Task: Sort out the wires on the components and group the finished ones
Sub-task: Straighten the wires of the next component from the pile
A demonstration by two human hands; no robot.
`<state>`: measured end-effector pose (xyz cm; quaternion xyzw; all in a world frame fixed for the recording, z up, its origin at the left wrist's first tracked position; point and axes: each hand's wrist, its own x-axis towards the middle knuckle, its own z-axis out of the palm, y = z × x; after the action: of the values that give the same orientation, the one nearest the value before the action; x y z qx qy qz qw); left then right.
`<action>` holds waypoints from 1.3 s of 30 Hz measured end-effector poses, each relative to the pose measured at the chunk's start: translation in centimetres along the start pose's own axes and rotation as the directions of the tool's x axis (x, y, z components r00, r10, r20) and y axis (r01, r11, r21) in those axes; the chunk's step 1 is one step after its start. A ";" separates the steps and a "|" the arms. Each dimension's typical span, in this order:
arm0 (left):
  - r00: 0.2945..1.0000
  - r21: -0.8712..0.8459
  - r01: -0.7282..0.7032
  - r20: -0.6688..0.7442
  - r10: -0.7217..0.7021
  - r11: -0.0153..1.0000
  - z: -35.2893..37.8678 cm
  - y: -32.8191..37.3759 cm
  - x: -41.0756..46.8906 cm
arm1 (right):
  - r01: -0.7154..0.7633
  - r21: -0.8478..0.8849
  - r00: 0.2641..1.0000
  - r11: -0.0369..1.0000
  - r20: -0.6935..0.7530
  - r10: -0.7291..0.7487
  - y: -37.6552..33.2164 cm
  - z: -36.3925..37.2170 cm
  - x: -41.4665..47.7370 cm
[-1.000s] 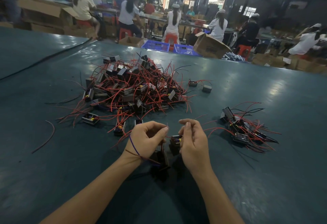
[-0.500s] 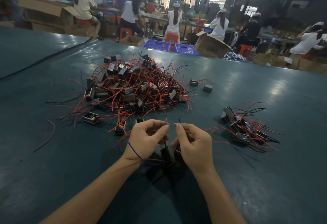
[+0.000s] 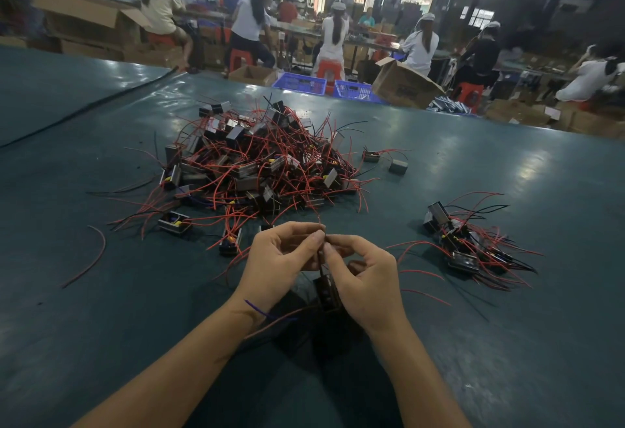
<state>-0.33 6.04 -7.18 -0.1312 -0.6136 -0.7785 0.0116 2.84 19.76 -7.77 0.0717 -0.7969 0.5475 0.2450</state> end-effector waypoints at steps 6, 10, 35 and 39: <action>1.000 -0.035 0.019 0.003 -0.019 0.999 0.2 0.2 -0.1 | 0.073 -0.088 0.997 0.993 -0.011 -0.074 -0.4 -0.1 0.0; 1.000 -0.029 0.016 -0.006 -0.017 0.999 0.3 0.2 -0.2 | 0.093 -0.100 0.995 0.991 -0.020 -0.096 -0.5 0.0 0.0; 0.999 0.073 0.047 0.007 -0.047 0.996 -0.3 2.0 0.3 | -0.034 0.114 0.989 0.993 -0.137 0.049 -2.0 -0.6 0.5; 0.987 0.228 -0.086 0.154 0.051 0.970 -0.1 2.2 -0.2 | -0.025 0.163 0.996 0.986 -0.080 0.039 -2.2 -0.3 0.4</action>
<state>0.23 5.40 -5.12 -0.2070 -0.6954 -0.6881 0.0087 3.46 19.20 -5.64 0.0558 -0.7401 0.6166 0.2625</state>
